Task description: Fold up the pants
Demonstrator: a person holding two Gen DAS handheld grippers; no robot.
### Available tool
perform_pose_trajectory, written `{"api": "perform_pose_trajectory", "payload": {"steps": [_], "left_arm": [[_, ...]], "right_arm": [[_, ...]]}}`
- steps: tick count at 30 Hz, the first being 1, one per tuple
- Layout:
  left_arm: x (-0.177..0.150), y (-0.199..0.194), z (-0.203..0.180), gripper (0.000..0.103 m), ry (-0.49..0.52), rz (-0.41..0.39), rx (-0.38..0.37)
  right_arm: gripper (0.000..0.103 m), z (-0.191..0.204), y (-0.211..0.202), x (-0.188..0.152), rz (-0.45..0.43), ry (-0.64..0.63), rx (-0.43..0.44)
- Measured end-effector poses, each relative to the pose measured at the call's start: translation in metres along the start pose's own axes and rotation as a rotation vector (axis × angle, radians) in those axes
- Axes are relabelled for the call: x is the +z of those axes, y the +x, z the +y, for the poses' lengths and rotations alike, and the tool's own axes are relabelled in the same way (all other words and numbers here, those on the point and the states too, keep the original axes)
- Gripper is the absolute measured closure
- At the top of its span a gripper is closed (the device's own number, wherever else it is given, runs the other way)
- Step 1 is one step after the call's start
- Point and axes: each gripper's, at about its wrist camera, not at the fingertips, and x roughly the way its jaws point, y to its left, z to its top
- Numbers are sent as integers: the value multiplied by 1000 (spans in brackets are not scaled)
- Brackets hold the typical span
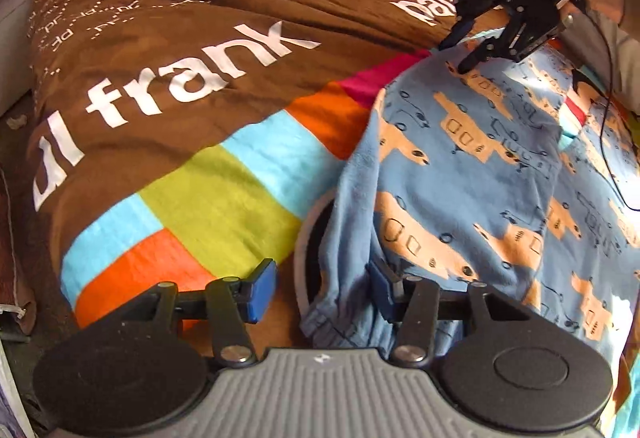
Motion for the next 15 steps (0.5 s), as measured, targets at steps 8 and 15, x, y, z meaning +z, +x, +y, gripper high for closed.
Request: {"api": "perform_pose_trajectory", "payload": {"steps": [8,15], "left_arm": [[-7,-18,2,92,-2,-77,66],[-12,-9,8,61,-49,-39,184]], "right_arm": [[103,4,-3,4,-26,-26,-7],[86,5,5,2,-15,27,-64]]}}
